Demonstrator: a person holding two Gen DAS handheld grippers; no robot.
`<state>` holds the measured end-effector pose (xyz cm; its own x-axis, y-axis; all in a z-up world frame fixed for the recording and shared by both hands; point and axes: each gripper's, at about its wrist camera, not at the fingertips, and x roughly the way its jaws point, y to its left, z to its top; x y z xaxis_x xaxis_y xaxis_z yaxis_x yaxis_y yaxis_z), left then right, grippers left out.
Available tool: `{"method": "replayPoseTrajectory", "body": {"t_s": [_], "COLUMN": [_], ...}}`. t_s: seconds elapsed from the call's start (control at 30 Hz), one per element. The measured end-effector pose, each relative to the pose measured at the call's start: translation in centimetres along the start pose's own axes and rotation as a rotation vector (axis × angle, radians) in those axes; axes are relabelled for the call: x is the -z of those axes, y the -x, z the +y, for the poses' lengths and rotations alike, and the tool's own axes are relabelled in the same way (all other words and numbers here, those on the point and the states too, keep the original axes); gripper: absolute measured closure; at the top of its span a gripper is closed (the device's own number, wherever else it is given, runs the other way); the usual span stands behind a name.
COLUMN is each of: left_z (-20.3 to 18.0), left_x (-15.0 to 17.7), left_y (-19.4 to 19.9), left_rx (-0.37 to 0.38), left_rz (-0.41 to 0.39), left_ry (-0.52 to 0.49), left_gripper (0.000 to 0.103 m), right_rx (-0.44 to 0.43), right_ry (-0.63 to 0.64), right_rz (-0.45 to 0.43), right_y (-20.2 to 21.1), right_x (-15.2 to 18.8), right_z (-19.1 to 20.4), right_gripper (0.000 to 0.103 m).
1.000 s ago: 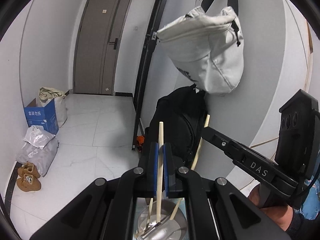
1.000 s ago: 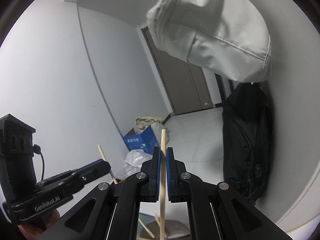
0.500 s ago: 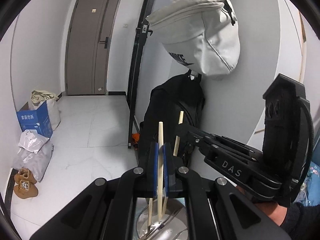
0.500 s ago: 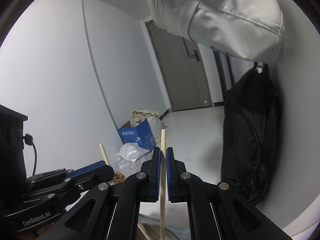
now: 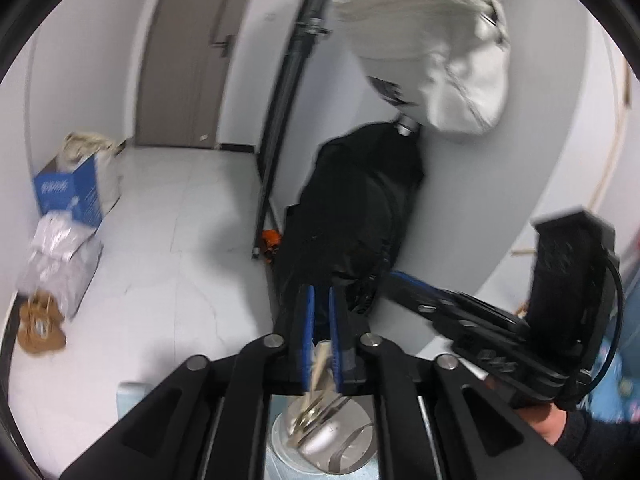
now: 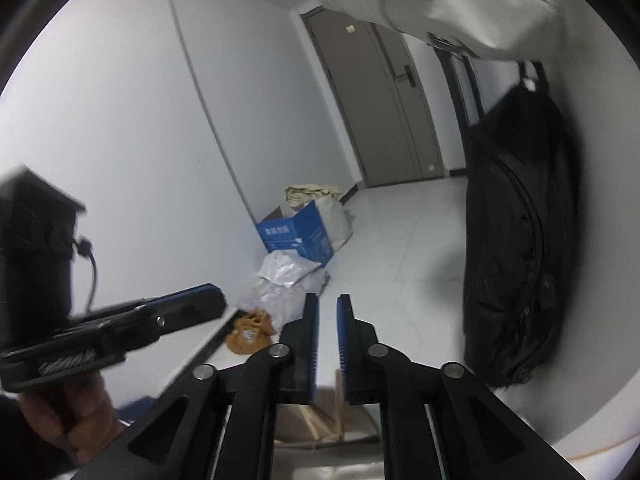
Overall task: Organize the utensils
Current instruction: 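Open both grippers and withdraw them from the utensil holder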
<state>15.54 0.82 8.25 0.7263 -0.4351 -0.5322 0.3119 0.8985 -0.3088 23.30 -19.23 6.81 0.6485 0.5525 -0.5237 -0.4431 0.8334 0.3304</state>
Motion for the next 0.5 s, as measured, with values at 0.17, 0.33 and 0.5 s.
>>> {"method": "replayPoseTrajectory", "body": {"t_s": [0.17,0.33,0.5], "left_z": [1.3,0.1,-0.7], "left_x": [-0.2,-0.3,0.2], "left_y": [2.0,3.4,4.7], "left_rx": [-0.045,-0.113,-0.174], "left_rz": [-0.062,-0.088,-0.106], "left_ry": [0.077,0.067,0.053], "left_gripper": [0.062,0.062,0.042], "right_rx": [0.009,0.034,0.034], "right_ry": [-0.081,-0.075,-0.062], "right_rz": [-0.043,-0.071,-0.099], "right_y": [2.9,5.2,7.2], "right_x": [0.0,0.2,0.0], "right_z": [-1.1,-0.4,1.2], "right_gripper": [0.066,0.053,0.041]}}
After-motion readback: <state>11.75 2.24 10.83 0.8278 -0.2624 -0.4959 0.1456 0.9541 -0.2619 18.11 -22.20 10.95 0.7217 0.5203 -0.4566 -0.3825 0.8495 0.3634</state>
